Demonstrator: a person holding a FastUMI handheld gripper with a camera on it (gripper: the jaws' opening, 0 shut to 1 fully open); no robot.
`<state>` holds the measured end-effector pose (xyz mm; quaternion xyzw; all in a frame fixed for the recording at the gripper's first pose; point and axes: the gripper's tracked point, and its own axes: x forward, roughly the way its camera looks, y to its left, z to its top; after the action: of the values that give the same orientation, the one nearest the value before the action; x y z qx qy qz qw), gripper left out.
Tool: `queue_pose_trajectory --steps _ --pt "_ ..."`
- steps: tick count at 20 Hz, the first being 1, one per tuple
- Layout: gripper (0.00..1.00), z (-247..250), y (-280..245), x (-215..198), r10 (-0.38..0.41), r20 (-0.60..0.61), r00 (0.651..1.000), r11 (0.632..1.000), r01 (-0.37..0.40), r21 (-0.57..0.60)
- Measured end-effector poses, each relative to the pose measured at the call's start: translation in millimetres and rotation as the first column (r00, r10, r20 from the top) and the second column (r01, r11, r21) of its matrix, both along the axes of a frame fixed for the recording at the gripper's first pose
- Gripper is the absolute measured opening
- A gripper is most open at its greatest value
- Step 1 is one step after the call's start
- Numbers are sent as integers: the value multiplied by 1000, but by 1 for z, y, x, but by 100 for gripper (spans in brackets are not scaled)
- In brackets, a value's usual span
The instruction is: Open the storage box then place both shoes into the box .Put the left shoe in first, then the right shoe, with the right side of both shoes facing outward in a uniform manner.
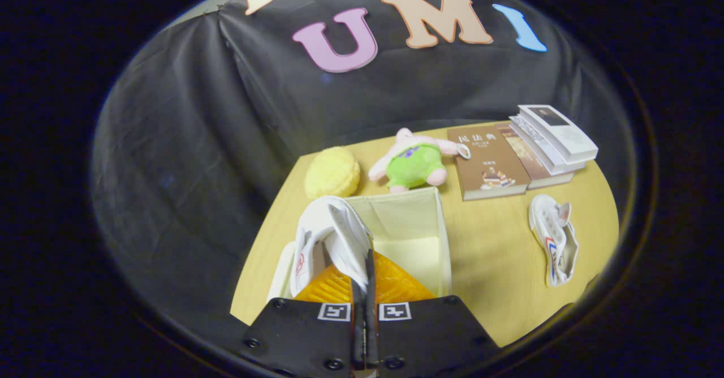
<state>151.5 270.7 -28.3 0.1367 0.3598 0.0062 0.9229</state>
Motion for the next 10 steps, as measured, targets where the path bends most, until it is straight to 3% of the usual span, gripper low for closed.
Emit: queue_pose_trajectory --steps 3,7,10 --pt "5 -27 6 5 -51 -66 997 998 48 -45" --pt "5 -62 26 9 -85 -151 985 996 84 -13" --pt "10 -84 37 6 -89 -212 973 996 90 -6"
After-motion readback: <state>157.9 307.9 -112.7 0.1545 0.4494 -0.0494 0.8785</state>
